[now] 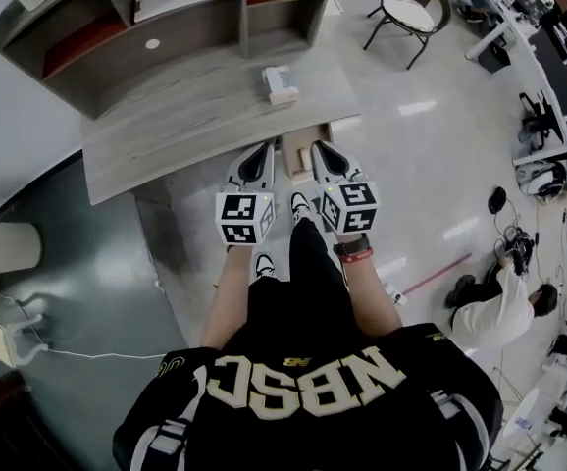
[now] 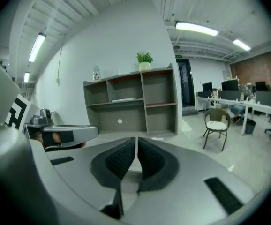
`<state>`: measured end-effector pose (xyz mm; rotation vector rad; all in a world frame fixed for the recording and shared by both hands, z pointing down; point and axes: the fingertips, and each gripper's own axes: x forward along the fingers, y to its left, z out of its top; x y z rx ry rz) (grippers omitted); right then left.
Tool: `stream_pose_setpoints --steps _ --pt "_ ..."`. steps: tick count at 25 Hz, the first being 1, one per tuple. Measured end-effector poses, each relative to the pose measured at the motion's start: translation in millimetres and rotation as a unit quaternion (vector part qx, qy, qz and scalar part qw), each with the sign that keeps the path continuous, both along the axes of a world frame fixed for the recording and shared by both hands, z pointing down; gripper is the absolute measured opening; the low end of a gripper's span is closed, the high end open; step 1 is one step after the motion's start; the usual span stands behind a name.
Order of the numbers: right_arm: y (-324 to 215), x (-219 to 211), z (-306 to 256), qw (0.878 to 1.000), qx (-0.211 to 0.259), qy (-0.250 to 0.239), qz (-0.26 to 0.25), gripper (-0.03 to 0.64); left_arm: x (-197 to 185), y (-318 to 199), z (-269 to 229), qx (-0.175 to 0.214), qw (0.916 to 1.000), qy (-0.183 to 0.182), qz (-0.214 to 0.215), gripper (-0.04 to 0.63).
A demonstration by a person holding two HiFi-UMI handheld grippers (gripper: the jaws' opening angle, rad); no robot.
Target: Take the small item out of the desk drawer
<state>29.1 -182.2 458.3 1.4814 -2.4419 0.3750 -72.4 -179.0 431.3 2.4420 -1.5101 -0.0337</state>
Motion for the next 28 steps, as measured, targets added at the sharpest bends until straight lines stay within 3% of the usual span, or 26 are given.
stream_pose_setpoints --steps 10,28 --pt "-19.5 21.0 71.2 0.997 -0.073 0.019 -0.006 0.07 20.8 -24.1 51.7 -0.059 0.9983 0.0 0.001 0.012" --pt "-31.1 30.6 176.9 0.986 -0.162 0.041 -0.025 0.162 28.1 -37.0 124.5 -0.14 0.9899 -0.02 -0.008 0.012"
